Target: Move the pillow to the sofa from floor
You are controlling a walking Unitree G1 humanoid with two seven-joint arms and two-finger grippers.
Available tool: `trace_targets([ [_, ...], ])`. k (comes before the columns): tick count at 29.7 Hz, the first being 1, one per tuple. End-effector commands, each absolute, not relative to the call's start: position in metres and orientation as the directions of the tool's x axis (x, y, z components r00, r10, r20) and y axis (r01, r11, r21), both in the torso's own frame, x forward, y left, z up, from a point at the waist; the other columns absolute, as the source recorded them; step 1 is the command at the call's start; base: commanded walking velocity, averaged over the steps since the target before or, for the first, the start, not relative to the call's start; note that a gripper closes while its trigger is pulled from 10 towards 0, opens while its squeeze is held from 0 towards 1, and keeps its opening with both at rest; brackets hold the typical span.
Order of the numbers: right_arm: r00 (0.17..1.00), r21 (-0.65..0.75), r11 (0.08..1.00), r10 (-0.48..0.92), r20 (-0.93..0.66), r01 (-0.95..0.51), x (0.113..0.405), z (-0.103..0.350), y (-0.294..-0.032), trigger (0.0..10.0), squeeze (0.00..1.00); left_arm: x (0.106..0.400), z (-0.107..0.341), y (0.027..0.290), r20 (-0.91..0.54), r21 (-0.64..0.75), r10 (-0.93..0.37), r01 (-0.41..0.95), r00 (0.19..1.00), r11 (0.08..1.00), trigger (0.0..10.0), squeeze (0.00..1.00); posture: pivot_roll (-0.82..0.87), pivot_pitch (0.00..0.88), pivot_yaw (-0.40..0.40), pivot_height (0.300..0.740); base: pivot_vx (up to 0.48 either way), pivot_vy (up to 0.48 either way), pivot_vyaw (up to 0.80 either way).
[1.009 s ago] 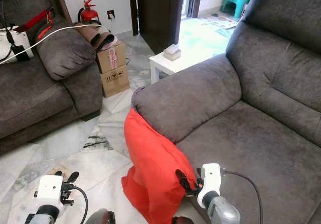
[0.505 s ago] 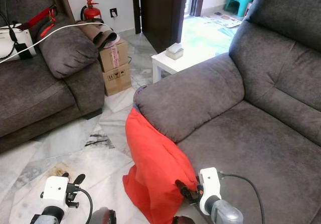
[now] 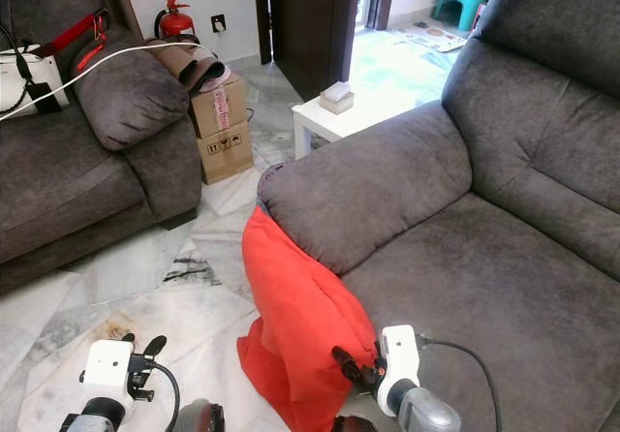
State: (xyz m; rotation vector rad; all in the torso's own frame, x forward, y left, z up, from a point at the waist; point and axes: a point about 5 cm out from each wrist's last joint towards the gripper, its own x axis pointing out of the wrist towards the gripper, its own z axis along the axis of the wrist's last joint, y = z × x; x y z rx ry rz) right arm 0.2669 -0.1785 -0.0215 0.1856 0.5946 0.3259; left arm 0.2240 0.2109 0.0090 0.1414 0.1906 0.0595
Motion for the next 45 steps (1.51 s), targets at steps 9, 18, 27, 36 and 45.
trace_targets([
  [9, 0.774, 0.342, 0.916, 0.368, -0.516, -0.208, 0.264, -0.027, -0.157, 10.0, 0.00, 0.221, 0.008, 0.210, -0.202, 0.140, 0.075, -0.047, 0.976, 0.989, 10.0, 0.00, 0.08, 0.158, -0.003, 0.622, 0.000, 0.000, 0.00],
  [18, 0.842, 0.471, 0.877, 0.320, -0.434, -0.091, 0.276, -0.018, -0.153, 0.0, 0.00, 0.222, 0.010, 0.208, -0.194, 0.137, 0.069, -0.043, 0.979, 0.990, 10.0, 0.00, 0.10, 0.159, -0.009, 0.622, 0.000, 0.000, 0.00],
  [27, 0.840, 0.453, 0.885, 0.322, -0.438, -0.103, 0.275, -0.018, -0.155, 0.0, 0.00, 0.223, 0.011, 0.208, -0.191, 0.141, 0.068, -0.041, 0.979, 0.989, 10.0, 0.00, 0.10, 0.161, -0.009, 0.622, 0.000, 0.000, 0.00],
  [36, 0.844, 0.466, 0.879, 0.321, -0.429, -0.098, 0.274, -0.018, -0.156, 0.0, 0.00, 0.223, 0.012, 0.207, -0.190, 0.147, 0.058, -0.030, 0.980, 0.989, 10.0, 0.00, 0.10, 0.161, -0.008, 0.622, 0.000, 0.000, 0.00],
  [45, 0.843, 0.465, 0.878, 0.331, -0.425, -0.110, 0.276, -0.017, -0.155, 0.0, 0.00, 0.225, 0.013, 0.206, -0.183, 0.144, 0.056, -0.030, 0.982, 0.989, 10.0, 0.00, 0.10, 0.162, -0.010, 0.622, 0.000, 0.000, 0.00],
])
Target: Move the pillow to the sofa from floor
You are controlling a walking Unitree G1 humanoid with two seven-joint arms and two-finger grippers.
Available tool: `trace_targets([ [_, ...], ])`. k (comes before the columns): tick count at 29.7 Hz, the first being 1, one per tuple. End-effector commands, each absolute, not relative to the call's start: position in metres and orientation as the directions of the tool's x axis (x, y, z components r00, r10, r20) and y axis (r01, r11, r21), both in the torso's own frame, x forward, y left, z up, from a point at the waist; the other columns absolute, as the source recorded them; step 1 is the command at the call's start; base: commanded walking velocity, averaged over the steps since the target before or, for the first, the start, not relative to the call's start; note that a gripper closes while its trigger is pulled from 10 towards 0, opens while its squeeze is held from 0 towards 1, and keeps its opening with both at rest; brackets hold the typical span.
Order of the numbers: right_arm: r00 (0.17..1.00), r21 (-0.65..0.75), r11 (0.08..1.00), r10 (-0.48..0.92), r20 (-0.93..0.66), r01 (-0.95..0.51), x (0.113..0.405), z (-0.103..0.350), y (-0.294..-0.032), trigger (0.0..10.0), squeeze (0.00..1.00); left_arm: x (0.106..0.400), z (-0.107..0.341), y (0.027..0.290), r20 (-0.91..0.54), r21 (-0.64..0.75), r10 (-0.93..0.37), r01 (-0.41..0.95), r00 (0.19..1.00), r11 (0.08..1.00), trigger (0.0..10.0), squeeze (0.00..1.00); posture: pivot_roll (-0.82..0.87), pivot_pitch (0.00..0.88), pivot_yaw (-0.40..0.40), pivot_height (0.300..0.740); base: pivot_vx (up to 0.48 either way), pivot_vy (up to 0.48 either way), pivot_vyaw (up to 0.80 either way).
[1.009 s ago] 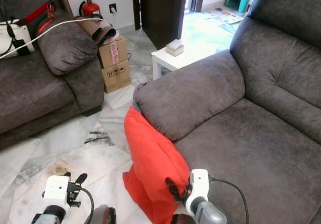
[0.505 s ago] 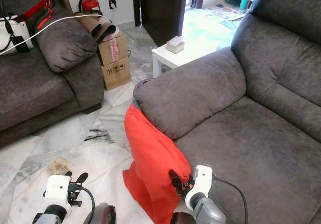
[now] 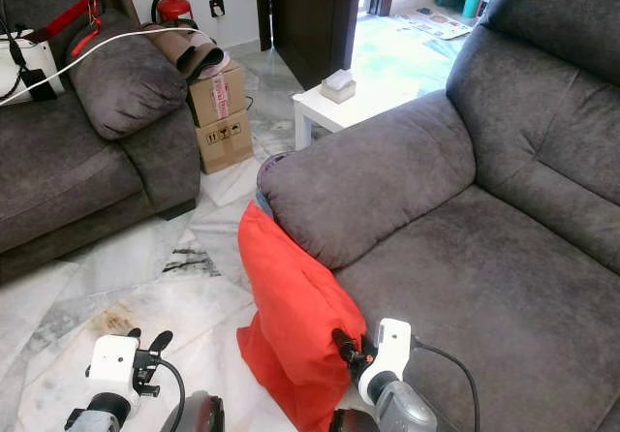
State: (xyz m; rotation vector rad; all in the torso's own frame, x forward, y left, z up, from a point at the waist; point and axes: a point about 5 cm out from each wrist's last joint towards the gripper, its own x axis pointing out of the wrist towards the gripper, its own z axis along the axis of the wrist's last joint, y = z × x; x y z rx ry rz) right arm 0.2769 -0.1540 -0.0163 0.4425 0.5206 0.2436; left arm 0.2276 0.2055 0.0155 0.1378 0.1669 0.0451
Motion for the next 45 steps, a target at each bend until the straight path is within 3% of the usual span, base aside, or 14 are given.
trace_targets([
  [1, 0.843, 0.464, 0.879, 0.331, -0.425, -0.111, 0.276, -0.017, -0.155, 0.0, 0.00, 0.225, 0.013, 0.206, -0.182, 0.144, 0.056, -0.030, 0.982, 0.989, 10.0, 0.00, 0.10, 0.163, -0.011, 0.622, 0.000, 0.000, 0.00],
  [19, 0.867, 0.427, 0.895, 0.311, -0.388, -0.130, 0.280, -0.011, -0.160, 0.0, 0.00, 0.226, 0.013, 0.205, -0.181, 0.139, 0.057, -0.032, 0.982, 0.990, 10.0, 0.00, 0.09, 0.160, -0.015, 0.622, 0.000, 0.000, 0.00],
  [32, 0.946, 0.426, 0.890, 0.262, -0.189, -0.162, 0.290, 0.012, -0.176, 0.0, 0.00, 0.228, 0.013, 0.204, -0.179, 0.134, 0.056, -0.032, 0.982, 0.990, 10.0, 0.00, 0.08, 0.150, -0.012, 0.622, 0.000, 0.000, 0.00],
  [36, 0.947, 0.410, 0.892, 0.278, -0.159, -0.193, 0.286, 0.014, -0.174, 0.0, 0.00, 0.228, 0.013, 0.204, -0.178, 0.134, 0.054, -0.030, 0.982, 0.991, 10.0, 0.00, 0.07, 0.150, -0.012, 0.622, 0.000, 0.000, 0.00],
  [43, 0.965, 0.414, 0.904, 0.195, -0.173, -0.108, 0.266, 0.005, -0.181, 0.0, 0.00, 0.227, 0.014, 0.205, -0.176, 0.131, 0.056, -0.033, 0.983, 0.991, 10.0, 0.00, 0.06, 0.149, -0.008, 0.622, 0.000, 0.000, 0.00],
  [44, 0.965, 0.421, 0.903, 0.180, -0.188, -0.087, 0.261, 0.001, -0.183, 10.0, 0.00, 0.227, 0.014, 0.205, -0.177, 0.129, 0.056, -0.033, 0.983, 0.991, 10.0, 0.00, 0.06, 0.149, -0.006, 0.622, 0.000, 0.000, 0.00],
  [45, 0.967, 0.430, 0.900, 0.171, -0.190, -0.074, 0.258, -0.001, -0.184, 10.0, 0.00, 0.227, 0.014, 0.204, -0.178, 0.129, 0.054, -0.031, 0.983, 0.991, 10.0, 0.00, 0.06, 0.150, -0.003, 0.622, 0.000, 0.000, 0.00],
])
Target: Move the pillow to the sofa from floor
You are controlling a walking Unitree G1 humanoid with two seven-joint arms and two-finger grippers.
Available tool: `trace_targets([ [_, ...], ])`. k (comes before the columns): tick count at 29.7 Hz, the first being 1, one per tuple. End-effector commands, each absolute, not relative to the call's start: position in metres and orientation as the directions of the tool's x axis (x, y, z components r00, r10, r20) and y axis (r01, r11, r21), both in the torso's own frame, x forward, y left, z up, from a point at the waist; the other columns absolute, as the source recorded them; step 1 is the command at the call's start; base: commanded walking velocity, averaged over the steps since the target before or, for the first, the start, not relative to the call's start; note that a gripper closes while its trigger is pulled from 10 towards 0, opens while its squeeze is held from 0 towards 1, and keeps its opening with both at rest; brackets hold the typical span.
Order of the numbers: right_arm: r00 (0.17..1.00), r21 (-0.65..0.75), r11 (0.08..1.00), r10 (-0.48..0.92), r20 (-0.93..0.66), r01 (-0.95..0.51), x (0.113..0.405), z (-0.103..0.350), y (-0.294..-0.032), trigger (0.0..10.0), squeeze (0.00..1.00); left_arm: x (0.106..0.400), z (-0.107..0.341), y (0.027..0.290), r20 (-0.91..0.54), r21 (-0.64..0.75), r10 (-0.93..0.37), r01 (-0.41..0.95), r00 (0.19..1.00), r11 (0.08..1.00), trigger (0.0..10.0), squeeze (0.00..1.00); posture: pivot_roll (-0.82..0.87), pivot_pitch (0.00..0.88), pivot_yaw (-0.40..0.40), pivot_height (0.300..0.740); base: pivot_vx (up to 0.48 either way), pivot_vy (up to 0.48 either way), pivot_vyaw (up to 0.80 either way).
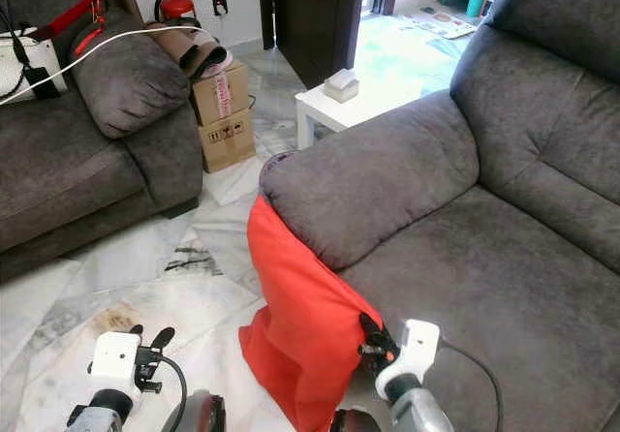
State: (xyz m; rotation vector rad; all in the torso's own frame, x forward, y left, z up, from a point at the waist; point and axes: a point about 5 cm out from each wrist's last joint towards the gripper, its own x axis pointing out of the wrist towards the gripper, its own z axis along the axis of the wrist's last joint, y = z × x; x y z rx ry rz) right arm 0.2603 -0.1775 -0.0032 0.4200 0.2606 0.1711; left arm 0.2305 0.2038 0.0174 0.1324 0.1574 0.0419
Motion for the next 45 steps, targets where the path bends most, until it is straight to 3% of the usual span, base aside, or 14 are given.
trace_targets([
  [1, 0.968, 0.434, 0.898, 0.165, -0.187, -0.070, 0.257, -0.001, -0.185, 10.0, 0.00, 0.227, 0.014, 0.204, -0.178, 0.128, 0.054, -0.031, 0.983, 0.991, 10.0, 0.00, 0.06, 0.150, -0.001, 0.622, 0.000, 0.000, 0.00],
  [5, 0.974, 0.443, 0.894, 0.153, -0.164, -0.066, 0.255, 0.001, -0.186, 10.0, 0.00, 0.228, 0.014, 0.205, -0.179, 0.131, 0.048, -0.025, 0.983, 0.991, 10.0, 0.00, 0.06, 0.149, 0.004, 0.627, 0.000, 0.000, 0.00],
  [7, 0.974, 0.440, 0.896, 0.149, -0.172, -0.059, 0.255, 0.003, -0.185, 10.0, 0.00, 0.228, 0.015, 0.206, -0.178, 0.132, 0.048, -0.025, 0.983, 0.991, 10.0, 0.00, 0.06, 0.147, 0.005, 0.642, 0.000, 0.000, 0.00],
  [8, 0.971, 0.443, 0.894, 0.162, -0.174, -0.070, 0.257, 0.004, -0.181, 10.0, 0.00, 0.230, 0.016, 0.207, -0.173, 0.133, 0.046, -0.023, 0.984, 0.991, 10.0, 0.00, 0.07, 0.145, 0.009, 0.677, 0.000, 0.000, 0.00],
  [18, 0.971, 0.465, 0.880, 0.188, -0.151, -0.098, 0.258, 0.007, -0.171, 10.0, 0.00, 0.232, 0.019, 0.209, -0.167, 0.139, 0.043, -0.020, 0.985, 0.990, 10.0, 0.00, 0.07, 0.140, 0.019, 0.740, 0.000, 0.000, 0.00],
  [25, 0.966, 0.440, 0.891, 0.198, -0.164, -0.108, 0.258, 0.006, -0.175, 10.0, 0.00, 0.233, 0.019, 0.210, -0.170, 0.143, 0.035, -0.011, 0.985, 0.990, 10.0, 0.00, 0.07, 0.136, 0.022, 0.740, 0.000, 0.000, 0.00],
  [27, 0.934, 0.296, 0.932, 0.280, -0.221, -0.209, 0.257, 0.005, -0.175, 10.0, 0.00, 0.232, 0.016, 0.209, -0.200, 0.134, -0.005, 0.032, 0.980, 0.990, 10.0, 0.00, 0.07, 0.135, 0.025, 0.740, 0.000, 0.000, 0.00],
  [31, 0.904, 0.235, 0.921, 0.364, -0.226, -0.312, 0.259, 0.009, -0.174, 10.0, 0.00, 0.231, 0.015, 0.203, -0.229, 0.111, -0.084, 0.112, 0.970, 0.988, 10.0, 0.00, 0.07, 0.134, 0.026, 0.740, 0.000, 0.000, 0.00],
  [38, 0.778, 0.165, 0.810, 0.586, -0.225, -0.563, 0.260, 0.024, -0.173, 10.0, 0.00, 0.229, 0.016, 0.203, -0.289, 0.079, -0.242, 0.275, 0.926, 0.958, 10.0, 0.00, 0.07, 0.133, 0.030, 0.740, 0.000, 0.000, 0.00],
  [40, 0.695, 0.122, 0.748, 0.655, -0.295, -0.653, 0.255, 0.022, -0.175, 10.0, 0.00, 0.225, 0.015, 0.204, -0.359, 0.111, -0.351, 0.413, 0.865, 0.904, 10.0, 0.00, 0.07, 0.131, 0.032, 0.740, 0.000, 0.000, 0.00],
  [45, 0.628, 0.076, 0.697, 0.682, -0.374, -0.713, 0.248, 0.016, -0.180, 10.0, 0.00, 0.217, 0.015, 0.212, -0.468, 0.158, -0.454, 0.578, 0.758, 0.801, 10.0, 0.00, 0.07, 0.132, 0.034, 0.740, 0.000, 0.000, 0.00],
])
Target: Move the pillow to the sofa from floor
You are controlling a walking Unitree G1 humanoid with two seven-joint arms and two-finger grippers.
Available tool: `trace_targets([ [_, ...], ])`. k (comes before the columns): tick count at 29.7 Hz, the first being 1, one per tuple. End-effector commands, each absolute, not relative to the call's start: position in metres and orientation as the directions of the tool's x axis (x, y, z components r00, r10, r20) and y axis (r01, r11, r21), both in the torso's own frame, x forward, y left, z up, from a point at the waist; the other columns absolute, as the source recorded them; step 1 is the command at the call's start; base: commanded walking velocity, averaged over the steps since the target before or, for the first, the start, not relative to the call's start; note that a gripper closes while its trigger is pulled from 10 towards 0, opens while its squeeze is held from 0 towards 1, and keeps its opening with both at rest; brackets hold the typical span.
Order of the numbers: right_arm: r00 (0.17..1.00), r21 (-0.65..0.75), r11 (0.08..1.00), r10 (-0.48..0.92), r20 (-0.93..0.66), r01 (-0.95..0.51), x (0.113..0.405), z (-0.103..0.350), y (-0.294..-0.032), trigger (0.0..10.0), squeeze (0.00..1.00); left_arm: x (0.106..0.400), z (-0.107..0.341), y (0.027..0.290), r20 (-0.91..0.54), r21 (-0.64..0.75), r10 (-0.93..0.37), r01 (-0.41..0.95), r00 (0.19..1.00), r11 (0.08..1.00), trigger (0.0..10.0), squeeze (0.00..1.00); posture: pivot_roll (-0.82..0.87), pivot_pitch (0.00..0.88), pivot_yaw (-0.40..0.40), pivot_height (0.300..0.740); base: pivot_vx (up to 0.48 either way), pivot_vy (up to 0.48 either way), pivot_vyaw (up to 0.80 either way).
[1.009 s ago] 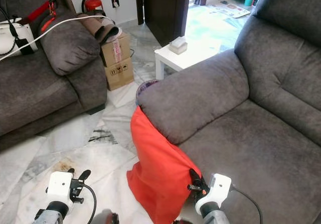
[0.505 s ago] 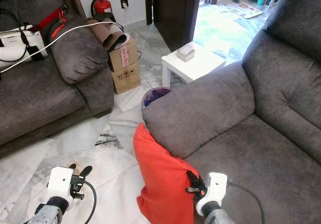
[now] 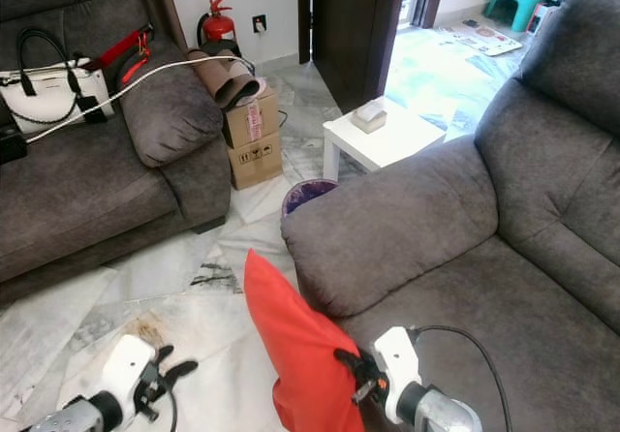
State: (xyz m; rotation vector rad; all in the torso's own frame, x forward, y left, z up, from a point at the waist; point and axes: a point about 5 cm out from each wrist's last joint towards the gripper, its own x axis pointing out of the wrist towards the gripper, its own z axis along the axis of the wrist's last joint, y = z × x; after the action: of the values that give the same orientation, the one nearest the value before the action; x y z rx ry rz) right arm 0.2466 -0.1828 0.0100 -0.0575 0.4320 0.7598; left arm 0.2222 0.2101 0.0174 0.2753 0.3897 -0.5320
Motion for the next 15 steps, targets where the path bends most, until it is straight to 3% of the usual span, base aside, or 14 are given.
trace_targets([
  [1, 0.610, 0.074, 0.683, 0.691, -0.389, -0.727, 0.246, 0.015, -0.180, 10.0, 0.00, 0.216, 0.017, 0.215, -0.477, 0.172, -0.461, 0.594, 0.748, 0.786, 10.0, 0.00, 0.07, 0.134, 0.035, 0.740, 0.000, 0.000, 0.00],
  [5, 0.497, 0.111, 0.591, 0.753, -0.431, -0.799, 0.232, 0.011, -0.176, 10.0, 0.00, 0.215, 0.025, 0.225, -0.535, 0.211, -0.505, 0.686, 0.677, 0.696, 10.0, 0.00, 0.07, 0.134, 0.035, 0.740, 0.000, 0.000, 0.00],
  [15, 0.343, 0.165, 0.464, 0.811, -0.474, -0.870, 0.216, 0.013, -0.177, 10.0, 0.00, 0.215, 0.035, 0.227, -0.567, 0.186, -0.547, 0.742, 0.616, 0.644, 10.0, 0.00, 0.07, 0.136, 0.035, 0.740, 0.000, 0.000, 0.00],
])
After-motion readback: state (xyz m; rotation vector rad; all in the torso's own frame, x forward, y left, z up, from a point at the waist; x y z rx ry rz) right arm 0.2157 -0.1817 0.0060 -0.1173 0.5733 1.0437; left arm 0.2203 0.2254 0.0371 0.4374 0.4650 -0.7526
